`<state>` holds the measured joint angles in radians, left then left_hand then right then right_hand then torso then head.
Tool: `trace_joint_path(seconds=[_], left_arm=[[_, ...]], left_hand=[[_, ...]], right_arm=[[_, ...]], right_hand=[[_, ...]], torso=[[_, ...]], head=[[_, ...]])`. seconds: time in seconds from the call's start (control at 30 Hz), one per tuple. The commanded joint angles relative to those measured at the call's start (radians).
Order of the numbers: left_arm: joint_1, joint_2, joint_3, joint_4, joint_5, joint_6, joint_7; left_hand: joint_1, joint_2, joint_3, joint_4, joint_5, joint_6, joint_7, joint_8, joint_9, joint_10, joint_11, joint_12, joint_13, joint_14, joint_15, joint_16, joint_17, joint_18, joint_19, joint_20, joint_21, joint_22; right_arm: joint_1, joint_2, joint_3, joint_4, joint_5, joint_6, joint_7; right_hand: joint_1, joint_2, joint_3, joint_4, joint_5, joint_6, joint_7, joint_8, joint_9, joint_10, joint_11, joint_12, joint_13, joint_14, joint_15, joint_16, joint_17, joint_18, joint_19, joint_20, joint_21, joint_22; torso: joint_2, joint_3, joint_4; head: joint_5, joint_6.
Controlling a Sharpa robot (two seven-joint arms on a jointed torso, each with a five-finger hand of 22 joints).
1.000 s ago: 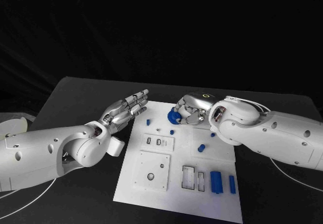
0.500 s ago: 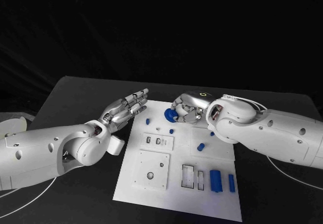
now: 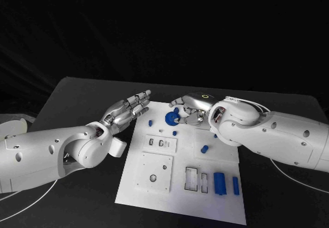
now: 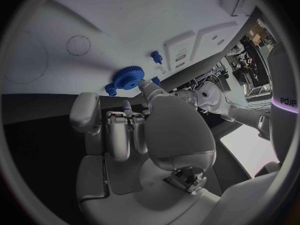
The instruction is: Assemble the parts on the task board
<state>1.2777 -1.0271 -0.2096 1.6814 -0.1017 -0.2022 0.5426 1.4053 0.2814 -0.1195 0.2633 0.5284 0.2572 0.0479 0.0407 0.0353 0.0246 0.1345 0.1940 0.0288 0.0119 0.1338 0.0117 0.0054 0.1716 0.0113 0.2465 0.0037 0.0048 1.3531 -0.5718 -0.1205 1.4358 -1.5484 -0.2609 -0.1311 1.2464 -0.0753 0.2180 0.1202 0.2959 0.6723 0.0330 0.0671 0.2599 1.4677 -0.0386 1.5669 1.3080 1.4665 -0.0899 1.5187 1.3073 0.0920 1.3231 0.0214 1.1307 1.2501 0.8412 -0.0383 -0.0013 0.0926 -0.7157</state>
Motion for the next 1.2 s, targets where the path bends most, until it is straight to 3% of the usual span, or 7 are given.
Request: trace_joint_path(seconds=[0.03,0.2,0.37,0.47,0.8,1.03,1.2], left_arm=[[0.0,0.001,0.0,0.001,0.003,0.014,0.012],[0.0,-0.001,0.0,0.001,0.003,0.013,0.012],[0.0,-0.004,0.0,0.003,0.004,0.012,0.013],[0.0,-0.007,-0.001,0.005,0.004,0.01,0.014],[-0.001,-0.012,-0.003,0.011,0.004,0.005,0.017],[-0.003,-0.011,-0.003,0.013,0.004,0.006,0.019],[-0.005,-0.01,-0.004,0.012,0.004,0.007,0.02]], left_hand=[[0.01,0.001,0.004,0.001,0.006,-0.003,-0.004,0.001,0.0,0.003,0.007,0.004,0.001,0.0,0.007,0.004,0.002,0.008,-0.001,0.007,0.004,0.001],[0.01,0.001,0.004,0.001,0.006,-0.003,-0.004,0.001,0.0,0.003,0.007,0.004,0.001,0.0,0.007,0.004,0.002,0.008,-0.001,0.007,0.004,0.001],[0.01,0.0,0.004,0.001,0.006,-0.003,-0.005,0.001,0.0,0.003,0.008,0.005,0.001,0.0,0.008,0.005,0.002,0.008,-0.001,0.007,0.004,0.002],[0.01,0.0,0.004,0.001,0.006,-0.003,-0.005,0.001,0.0,0.003,0.008,0.005,0.001,0.0,0.008,0.005,0.002,0.008,-0.001,0.007,0.004,0.002],[0.01,0.0,0.004,0.001,0.006,-0.001,-0.006,0.001,0.0,0.003,0.008,0.006,0.001,0.0,0.008,0.005,0.002,0.008,-0.001,0.007,0.005,0.002],[0.01,0.0,0.004,0.001,0.006,-0.001,-0.006,0.001,0.0,0.003,0.008,0.006,0.001,0.0,0.008,0.005,0.002,0.008,-0.001,0.007,0.005,0.002],[0.01,0.0,0.004,0.001,0.006,0.0,-0.007,0.001,0.0,0.003,0.008,0.006,0.001,0.001,0.008,0.006,0.002,0.008,0.0,0.007,0.005,0.002]], right_arm=[[0.0,-0.005,0.0,0.003,0.008,-0.011,0.012],[0.0,-0.026,0.0,0.01,0.01,-0.038,0.016],[0.005,-0.078,0.0,0.049,0.01,-0.083,0.022],[0.016,-0.129,0.0,0.091,0.01,-0.088,0.014],[0.052,-0.34,0.0,0.236,-0.02,-0.084,-0.013],[0.049,-0.447,-0.004,0.25,-0.057,-0.089,0.006],[0.03,-0.485,-0.009,0.243,-0.064,-0.085,0.016]], right_hand=[[-0.003,-0.001,-0.006,0.0,-0.016,-0.01,-0.001,-0.003,-0.009,0.103,-0.007,0.004,0.263,0.081,-0.005,-0.005,0.205,0.017,-0.008,-0.001,-0.006,-0.001],[-0.004,0.001,-0.014,0.001,-0.037,0.014,0.002,0.006,-0.009,0.103,-0.006,0.004,0.263,0.082,-0.005,-0.006,0.205,0.017,-0.005,-0.001,-0.008,0.0],[0.004,0.008,-0.018,-0.001,-0.031,0.071,0.016,0.033,-0.01,0.103,0.003,0.004,0.263,0.086,0.0,0.002,0.214,0.013,0.008,0.001,0.002,0.012],[0.003,0.009,-0.023,0.001,-0.029,0.096,0.023,0.045,-0.011,0.103,0.008,0.004,0.263,0.089,0.003,0.008,0.219,0.01,0.016,0.004,0.011,0.02],[-0.006,0.009,-0.043,0.016,-0.053,0.16,0.032,0.075,-0.005,0.103,0.015,0.004,0.263,0.1,0.009,0.039,0.25,-0.003,0.059,0.01,0.072,0.069],[-0.013,0.005,-0.064,0.037,-0.113,0.148,0.025,0.064,-0.013,0.103,0.01,0.004,0.263,0.096,0.004,0.021,0.233,-0.008,0.076,0.007,0.095,0.09],[-0.01,0.005,-0.071,0.045,-0.125,0.133,0.022,0.054,-0.021,0.103,0.008,0.004,0.263,0.088,0.002,-0.007,0.205,-0.004,0.067,0.005,0.077,0.082]], torso=[[0.0,0.0004,0.0008],[0.0,-0.0002,-0.0017],[0.0,0.0008,-0.0015],[-0.001,0.0008,-0.0042],[-0.001,0.0004,-0.0039],[-0.002,0.0026,-0.0026],[-0.002,0.0008,-0.0049]], head=[[0.003,0.001],[0.01,0.002],[0.014,0.008],[0.016,0.009],[0.019,0.007],[0.018,0.004],[0.017,0.002]])
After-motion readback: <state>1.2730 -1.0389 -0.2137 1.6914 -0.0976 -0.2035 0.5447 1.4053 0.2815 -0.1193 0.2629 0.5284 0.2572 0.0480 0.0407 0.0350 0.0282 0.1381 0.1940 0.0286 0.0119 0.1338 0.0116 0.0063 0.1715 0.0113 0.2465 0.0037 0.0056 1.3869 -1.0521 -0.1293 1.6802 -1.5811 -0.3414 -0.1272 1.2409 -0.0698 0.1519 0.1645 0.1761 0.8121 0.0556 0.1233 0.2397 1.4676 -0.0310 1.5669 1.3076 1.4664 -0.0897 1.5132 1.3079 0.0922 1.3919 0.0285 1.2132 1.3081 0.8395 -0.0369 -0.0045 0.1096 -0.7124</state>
